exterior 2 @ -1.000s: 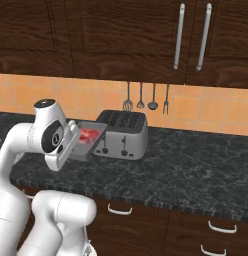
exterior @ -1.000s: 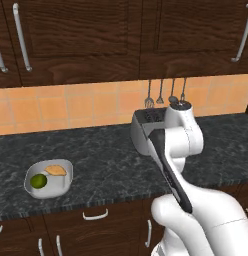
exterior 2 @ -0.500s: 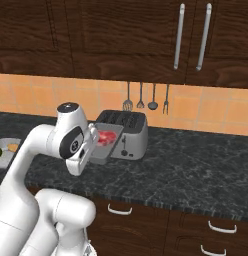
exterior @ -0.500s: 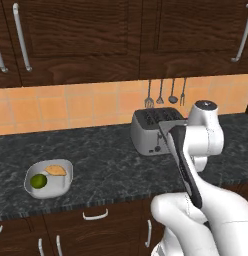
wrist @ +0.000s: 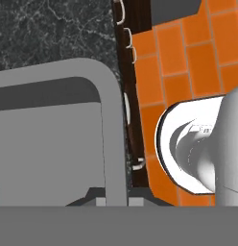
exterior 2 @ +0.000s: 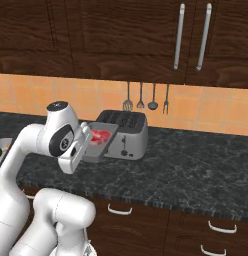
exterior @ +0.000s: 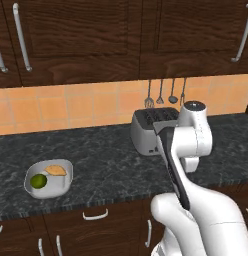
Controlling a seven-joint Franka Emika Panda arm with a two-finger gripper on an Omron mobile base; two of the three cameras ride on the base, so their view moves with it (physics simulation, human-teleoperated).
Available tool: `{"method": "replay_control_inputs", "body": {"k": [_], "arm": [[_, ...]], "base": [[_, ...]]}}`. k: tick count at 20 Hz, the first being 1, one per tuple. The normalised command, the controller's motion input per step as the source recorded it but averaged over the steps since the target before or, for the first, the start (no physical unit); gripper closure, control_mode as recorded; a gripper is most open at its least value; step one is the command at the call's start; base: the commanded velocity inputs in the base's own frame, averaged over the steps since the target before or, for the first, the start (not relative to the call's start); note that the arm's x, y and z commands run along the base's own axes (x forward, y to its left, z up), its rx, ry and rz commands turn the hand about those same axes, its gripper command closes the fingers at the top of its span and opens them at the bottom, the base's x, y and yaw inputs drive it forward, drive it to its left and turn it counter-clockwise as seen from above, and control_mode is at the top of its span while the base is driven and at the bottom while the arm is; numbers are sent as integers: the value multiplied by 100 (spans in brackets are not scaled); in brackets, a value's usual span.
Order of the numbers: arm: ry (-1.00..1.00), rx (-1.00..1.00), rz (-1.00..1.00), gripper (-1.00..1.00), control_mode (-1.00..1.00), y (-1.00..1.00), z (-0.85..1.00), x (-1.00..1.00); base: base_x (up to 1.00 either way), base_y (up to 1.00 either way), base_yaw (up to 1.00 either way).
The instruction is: Take the meat container that has the steak and place it on the second highest rack of the freezer. Then take the vegetable container that has the lime and potato and place it on the highest rack of the freezer.
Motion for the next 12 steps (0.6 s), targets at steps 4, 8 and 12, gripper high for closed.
{"method": "replay_control_inputs", "body": {"k": [4, 8, 12], "arm": [[0, 0, 0, 100, -100, 0, 0, 0], [0, 0, 0, 100, 100, 0, 0, 0], [0, 0, 0, 100, 100, 0, 0, 0]], "base": [[0, 0, 0], [-50, 15, 0], [-62, 100, -7]]}}
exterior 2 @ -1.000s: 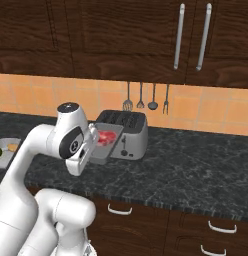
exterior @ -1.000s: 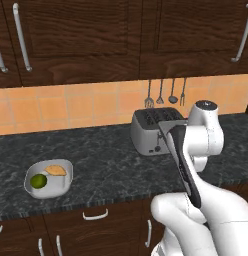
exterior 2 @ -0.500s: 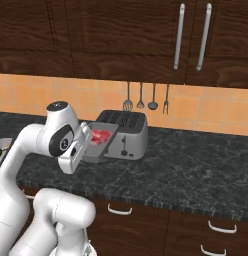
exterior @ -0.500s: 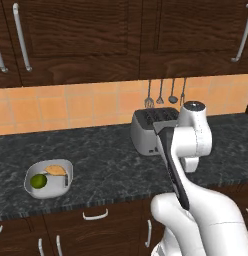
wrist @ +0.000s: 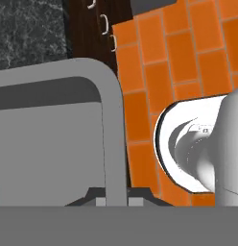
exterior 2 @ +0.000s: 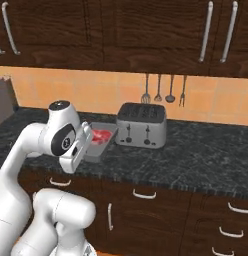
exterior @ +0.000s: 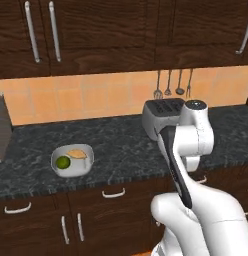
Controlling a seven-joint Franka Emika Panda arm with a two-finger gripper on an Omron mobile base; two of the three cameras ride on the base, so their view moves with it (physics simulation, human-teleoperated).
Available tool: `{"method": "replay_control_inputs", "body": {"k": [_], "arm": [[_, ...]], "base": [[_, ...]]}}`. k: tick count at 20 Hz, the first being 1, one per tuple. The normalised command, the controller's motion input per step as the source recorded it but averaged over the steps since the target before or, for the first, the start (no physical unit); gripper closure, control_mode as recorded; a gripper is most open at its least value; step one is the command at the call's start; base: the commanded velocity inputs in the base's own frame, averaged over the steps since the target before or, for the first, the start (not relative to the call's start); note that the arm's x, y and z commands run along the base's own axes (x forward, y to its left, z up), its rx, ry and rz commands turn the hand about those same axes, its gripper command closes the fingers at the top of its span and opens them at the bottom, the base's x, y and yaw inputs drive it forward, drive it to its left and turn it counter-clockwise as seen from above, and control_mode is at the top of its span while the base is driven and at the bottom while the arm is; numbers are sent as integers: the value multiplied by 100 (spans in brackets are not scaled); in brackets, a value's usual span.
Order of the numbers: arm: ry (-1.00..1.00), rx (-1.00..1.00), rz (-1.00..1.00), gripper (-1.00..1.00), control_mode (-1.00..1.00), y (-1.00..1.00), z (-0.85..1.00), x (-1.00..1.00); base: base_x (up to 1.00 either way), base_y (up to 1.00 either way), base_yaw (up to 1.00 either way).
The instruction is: Take the meat container that has the steak and place it on the second highest rack of the freezer. Then take the vegetable container that has the lime and potato and place it on the highest rack of the freezer.
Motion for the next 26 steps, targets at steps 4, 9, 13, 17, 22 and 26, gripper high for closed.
{"method": "replay_control_inputs", "body": {"k": [4, 9, 13, 17, 22, 26], "arm": [[0, 0, 0, 100, 100, 0, 0, 0], [0, 0, 0, 100, 100, 0, 0, 0], [0, 0, 0, 100, 100, 0, 0, 0], [0, 0, 0, 100, 100, 0, 0, 0], [0, 0, 0, 100, 100, 0, 0, 0], [0, 0, 0, 100, 100, 0, 0, 0]], "base": [[-4, 39, -87], [-3, 0, -100], [-4, 0, -100], [-4, 0, -100], [-2, 0, -100], [0, -17, -92]]}}
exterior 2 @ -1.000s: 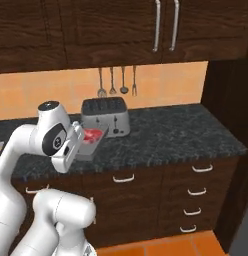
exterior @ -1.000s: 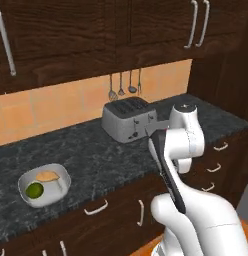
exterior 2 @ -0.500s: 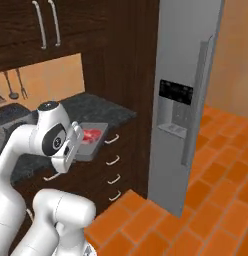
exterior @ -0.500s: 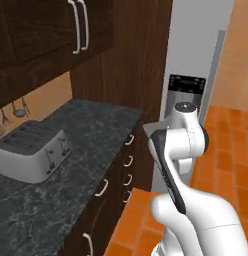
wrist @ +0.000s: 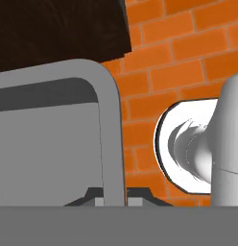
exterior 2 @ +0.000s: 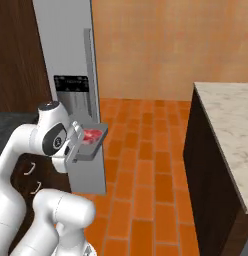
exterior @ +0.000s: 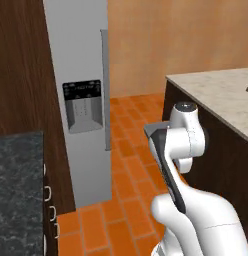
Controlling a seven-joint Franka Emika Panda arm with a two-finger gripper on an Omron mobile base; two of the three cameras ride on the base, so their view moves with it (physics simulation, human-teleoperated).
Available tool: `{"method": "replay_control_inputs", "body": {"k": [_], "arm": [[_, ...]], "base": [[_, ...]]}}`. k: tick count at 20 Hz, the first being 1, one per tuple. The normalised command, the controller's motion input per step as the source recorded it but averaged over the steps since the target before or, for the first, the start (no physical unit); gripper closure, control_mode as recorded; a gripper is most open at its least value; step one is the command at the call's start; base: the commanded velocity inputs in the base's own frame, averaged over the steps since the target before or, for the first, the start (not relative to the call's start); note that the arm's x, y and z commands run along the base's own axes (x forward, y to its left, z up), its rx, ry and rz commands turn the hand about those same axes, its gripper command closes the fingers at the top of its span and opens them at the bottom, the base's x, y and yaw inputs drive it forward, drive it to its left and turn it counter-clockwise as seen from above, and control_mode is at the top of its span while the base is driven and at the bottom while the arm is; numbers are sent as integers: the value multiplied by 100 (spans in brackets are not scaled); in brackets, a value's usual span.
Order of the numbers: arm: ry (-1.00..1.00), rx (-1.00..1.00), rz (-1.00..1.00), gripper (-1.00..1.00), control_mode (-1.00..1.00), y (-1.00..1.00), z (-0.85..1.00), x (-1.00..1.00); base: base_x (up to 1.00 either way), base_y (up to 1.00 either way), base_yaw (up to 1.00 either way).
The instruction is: Take the meat container that has the steak and place it on the second highest rack of the freezer. Then take the vegetable container that has the lime and potato and place it on the highest rack of the freezer.
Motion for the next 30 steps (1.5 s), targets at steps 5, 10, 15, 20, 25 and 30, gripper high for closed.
{"method": "replay_control_inputs", "body": {"k": [5, 10, 15, 20, 25, 30], "arm": [[0, 0, 0, 100, 100, 0, 0, 0], [0, 0, 0, 100, 100, 0, 0, 0], [0, 0, 0, 100, 100, 0, 0, 0], [0, 0, 0, 100, 100, 0, 0, 0], [0, 0, 0, 100, 100, 0, 0, 0], [0, 0, 0, 100, 100, 0, 0, 0]], "base": [[34, -74, -24], [59, -52, 11], [76, -26, 26], [83, -20, 28], [78, -44, 27], [62, -76, 12]]}}
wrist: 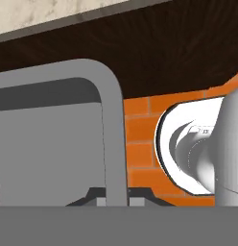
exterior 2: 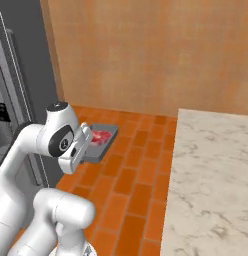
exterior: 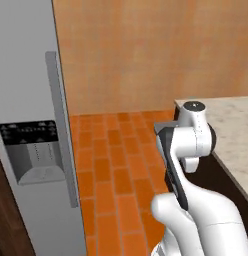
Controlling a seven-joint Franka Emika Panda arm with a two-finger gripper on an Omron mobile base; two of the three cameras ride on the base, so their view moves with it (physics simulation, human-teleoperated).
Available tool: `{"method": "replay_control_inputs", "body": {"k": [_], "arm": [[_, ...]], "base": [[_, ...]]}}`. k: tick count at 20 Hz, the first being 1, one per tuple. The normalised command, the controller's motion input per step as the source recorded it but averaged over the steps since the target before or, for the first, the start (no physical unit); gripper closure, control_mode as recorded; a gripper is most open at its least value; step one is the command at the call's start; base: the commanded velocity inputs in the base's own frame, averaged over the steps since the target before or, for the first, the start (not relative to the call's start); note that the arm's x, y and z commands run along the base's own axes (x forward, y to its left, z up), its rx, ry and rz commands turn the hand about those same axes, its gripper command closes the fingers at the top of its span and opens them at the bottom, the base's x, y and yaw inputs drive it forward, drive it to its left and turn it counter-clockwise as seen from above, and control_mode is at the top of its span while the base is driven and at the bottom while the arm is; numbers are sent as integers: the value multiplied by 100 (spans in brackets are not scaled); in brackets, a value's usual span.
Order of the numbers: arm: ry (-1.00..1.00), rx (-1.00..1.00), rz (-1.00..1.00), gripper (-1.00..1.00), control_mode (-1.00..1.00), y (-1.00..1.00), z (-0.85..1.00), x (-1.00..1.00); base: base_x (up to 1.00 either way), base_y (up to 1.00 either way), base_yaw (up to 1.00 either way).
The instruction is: Take the meat container that has the steak and place it on the second highest rack of the freezer. Then take the vegetable container that has the lime and potato and place it on the highest rack of the freezer.
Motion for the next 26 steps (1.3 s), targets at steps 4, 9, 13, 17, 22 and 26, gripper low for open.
{"method": "replay_control_inputs", "body": {"k": [4, 9, 13, 17, 22, 26], "arm": [[0, 0, 0, 100, 100, 0, 0, 0], [0, 0, 0, 100, 100, 0, 0, 0], [0, 0, 0, 100, 100, 0, 0, 0], [0, 0, 0, 100, 100, 0, 0, 0], [0, 0, 0, 100, 100, 0, 0, 0], [0, 0, 0, 100, 100, 0, 0, 0]], "base": [[77, -38, 3], [88, -25, 3], [95, -23, 5], [98, -23, 5], [98, -25, 6], [99, -25, 7]]}}
